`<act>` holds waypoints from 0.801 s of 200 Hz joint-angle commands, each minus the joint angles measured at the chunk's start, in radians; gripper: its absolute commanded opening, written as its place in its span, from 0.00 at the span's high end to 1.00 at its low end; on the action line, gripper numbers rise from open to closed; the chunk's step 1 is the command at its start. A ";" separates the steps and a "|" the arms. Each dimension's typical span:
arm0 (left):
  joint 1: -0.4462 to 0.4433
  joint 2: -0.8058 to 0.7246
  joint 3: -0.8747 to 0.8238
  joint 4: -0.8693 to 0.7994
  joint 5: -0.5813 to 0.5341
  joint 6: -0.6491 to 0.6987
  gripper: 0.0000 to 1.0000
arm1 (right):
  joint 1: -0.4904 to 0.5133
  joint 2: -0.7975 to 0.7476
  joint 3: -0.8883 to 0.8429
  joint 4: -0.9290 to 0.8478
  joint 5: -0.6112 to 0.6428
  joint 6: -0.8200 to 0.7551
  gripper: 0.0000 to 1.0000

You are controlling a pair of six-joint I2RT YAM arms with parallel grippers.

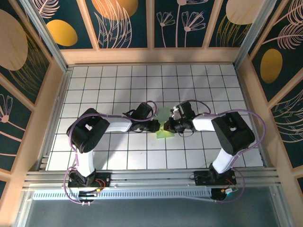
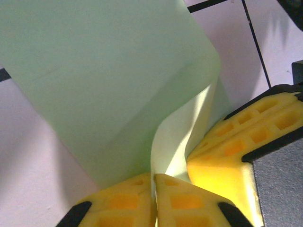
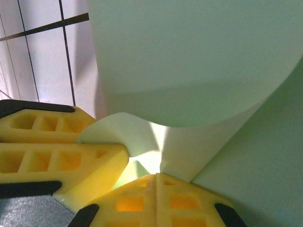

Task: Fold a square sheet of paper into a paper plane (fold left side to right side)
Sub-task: Fold the triangle a second time at the center of the table.

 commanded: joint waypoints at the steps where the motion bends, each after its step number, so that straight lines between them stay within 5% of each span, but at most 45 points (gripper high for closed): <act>1: 0.009 -0.034 -0.004 -0.034 -0.060 -0.007 0.80 | 0.006 0.027 -0.002 -0.041 0.038 -0.013 1.00; 50: 0.009 -0.172 0.008 -0.126 -0.151 -0.012 0.65 | 0.006 0.020 -0.008 -0.037 0.038 -0.013 1.00; 113: 0.003 -0.251 -0.131 0.024 0.120 -0.153 0.87 | 0.006 0.014 -0.012 -0.027 0.032 -0.012 1.00; 160: -0.020 -0.195 -0.140 0.110 0.205 -0.200 0.92 | 0.006 0.012 -0.012 -0.030 0.032 -0.013 1.00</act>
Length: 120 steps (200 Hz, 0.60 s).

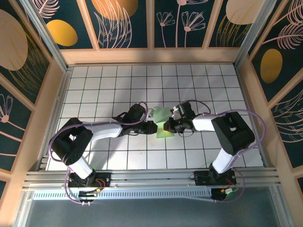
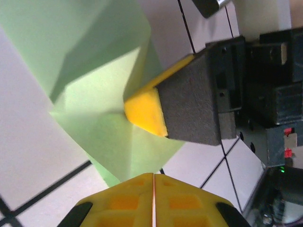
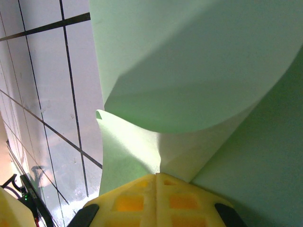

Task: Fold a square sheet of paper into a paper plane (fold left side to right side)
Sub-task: Fold the triangle a second time at the center of the table.

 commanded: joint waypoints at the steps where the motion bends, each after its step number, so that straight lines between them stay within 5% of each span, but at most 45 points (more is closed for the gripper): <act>1: -0.012 0.035 0.007 0.090 0.086 -0.044 0.92 | 0.006 0.011 -0.012 -0.032 0.032 -0.013 1.00; 120: -0.039 0.157 0.017 0.085 0.053 -0.026 0.94 | 0.007 0.011 -0.009 -0.046 0.036 -0.019 1.00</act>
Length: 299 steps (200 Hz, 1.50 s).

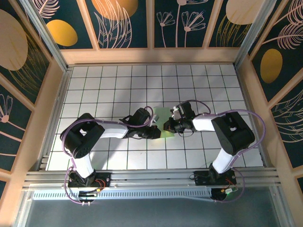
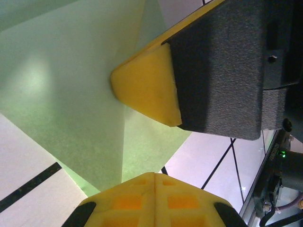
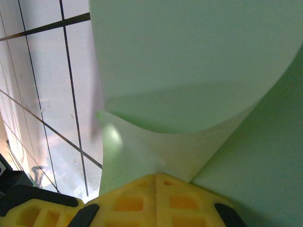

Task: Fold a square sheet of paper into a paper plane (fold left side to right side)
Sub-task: Fold the triangle a second time at the center of the table.

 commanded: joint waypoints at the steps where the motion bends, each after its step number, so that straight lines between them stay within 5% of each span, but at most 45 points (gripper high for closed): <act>1: -0.004 0.027 0.013 0.006 -0.011 0.006 0.94 | 0.006 0.011 -0.010 -0.045 0.035 -0.019 1.00; 299: -0.021 0.058 -0.013 -0.077 -0.129 0.035 1.00 | 0.027 -0.027 -0.007 0.054 0.052 -0.006 1.00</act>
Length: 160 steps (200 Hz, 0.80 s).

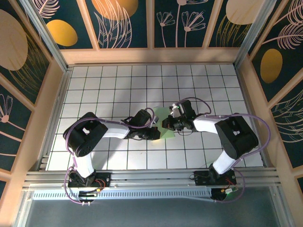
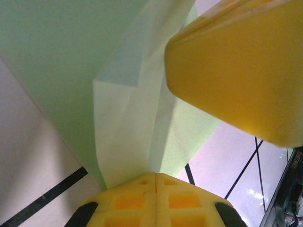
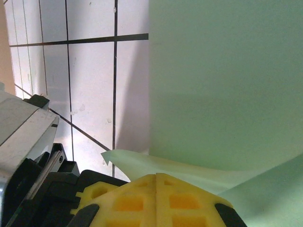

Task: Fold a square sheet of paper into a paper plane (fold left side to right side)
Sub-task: Fold the triangle a second time at the center of the table.

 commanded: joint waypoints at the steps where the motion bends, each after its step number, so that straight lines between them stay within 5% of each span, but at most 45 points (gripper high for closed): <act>1: -0.008 0.021 -0.013 -0.077 -0.078 0.029 1.00 | 0.008 0.035 -0.008 0.016 0.045 -0.008 1.00; 71: -0.009 0.027 -0.021 -0.104 -0.102 0.019 1.00 | -0.008 0.080 0.014 -0.038 0.133 -0.057 1.00; 160: -0.008 0.026 -0.046 -0.086 -0.102 0.005 1.00 | -0.108 0.095 0.009 -0.001 0.083 -0.078 1.00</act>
